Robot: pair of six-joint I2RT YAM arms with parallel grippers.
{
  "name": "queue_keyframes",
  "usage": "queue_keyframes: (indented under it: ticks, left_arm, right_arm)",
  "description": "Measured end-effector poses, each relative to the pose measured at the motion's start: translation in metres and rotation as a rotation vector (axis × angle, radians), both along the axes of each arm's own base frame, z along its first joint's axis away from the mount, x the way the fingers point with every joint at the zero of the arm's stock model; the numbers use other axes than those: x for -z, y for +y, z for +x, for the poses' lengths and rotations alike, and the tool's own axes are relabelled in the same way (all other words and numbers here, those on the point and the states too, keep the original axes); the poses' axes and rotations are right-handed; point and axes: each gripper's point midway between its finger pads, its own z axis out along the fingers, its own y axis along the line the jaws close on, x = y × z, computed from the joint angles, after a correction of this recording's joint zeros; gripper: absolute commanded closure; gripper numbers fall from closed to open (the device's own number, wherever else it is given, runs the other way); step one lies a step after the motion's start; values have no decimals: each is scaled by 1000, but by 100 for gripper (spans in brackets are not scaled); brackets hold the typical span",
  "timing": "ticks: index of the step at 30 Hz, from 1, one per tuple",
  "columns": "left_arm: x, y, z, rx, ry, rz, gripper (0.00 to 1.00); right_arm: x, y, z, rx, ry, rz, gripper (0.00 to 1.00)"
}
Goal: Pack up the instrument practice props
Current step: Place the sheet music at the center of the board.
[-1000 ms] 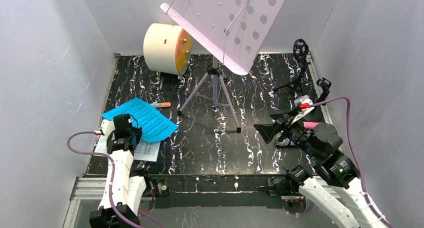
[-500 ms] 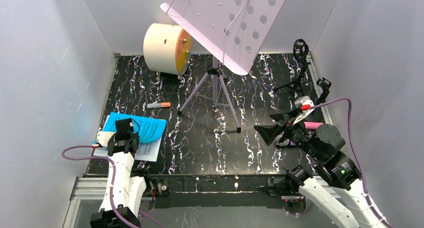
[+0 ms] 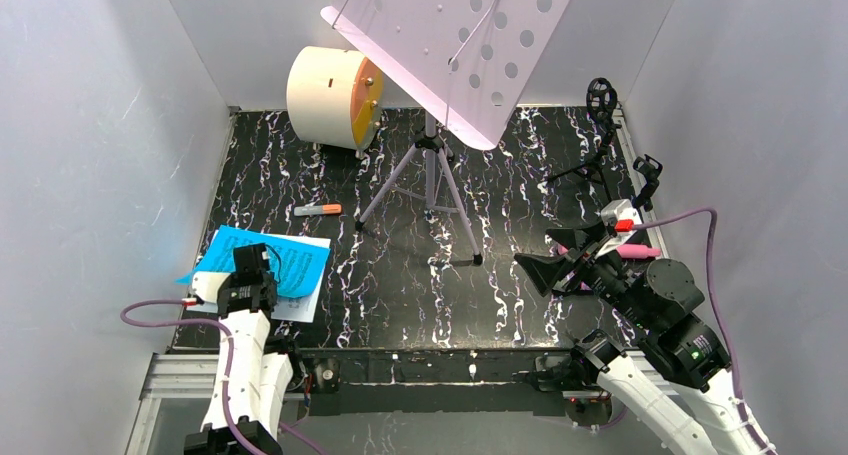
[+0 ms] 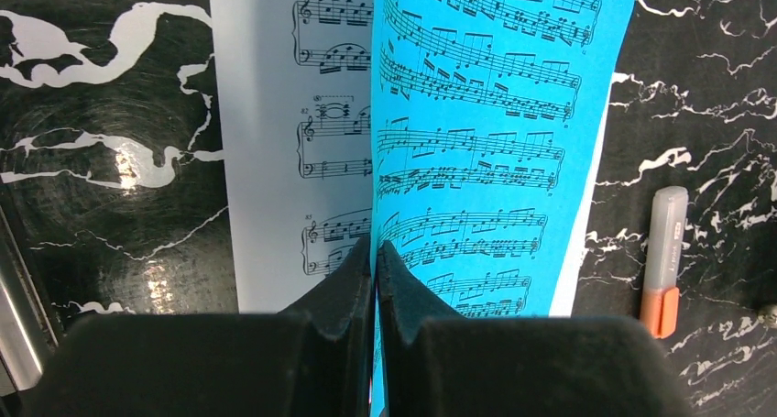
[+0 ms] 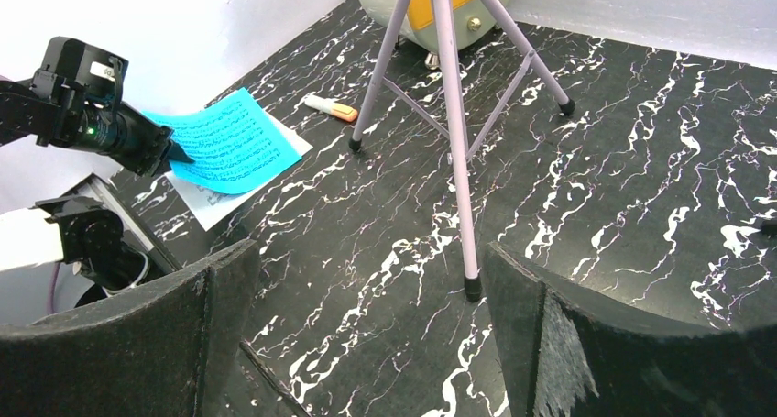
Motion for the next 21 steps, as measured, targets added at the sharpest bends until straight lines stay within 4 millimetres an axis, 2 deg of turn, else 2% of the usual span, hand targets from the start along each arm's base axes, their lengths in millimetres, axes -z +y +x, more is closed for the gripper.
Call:
queue_keyframes:
  ticks: [5,11,13,15,19,21]
  left_arm:
    - [6,0,-3,-6,10,-4,96]
    - [8,-3,2,-15,-20,-29,96]
    - [7,-4,5,-19,-33,-34,93]
    - [6,-4,7,-22,-43,-37,86]
    - [6,-4,8,-29,-50,-40,65]
    - [6,-5,8,-28,-51,-44,49]
  right_arm:
    - [3,0,0,0,4,-4,1]
    - [3,-1,-1,0,-1,0,1]
    - [3,-1,-1,0,-2,1,1]
    - [3,-1,-1,0,-1,0,1]
    - [6,0,0,-1,3,-3,1]
    - [8,0,0,-1,7,-5,1]
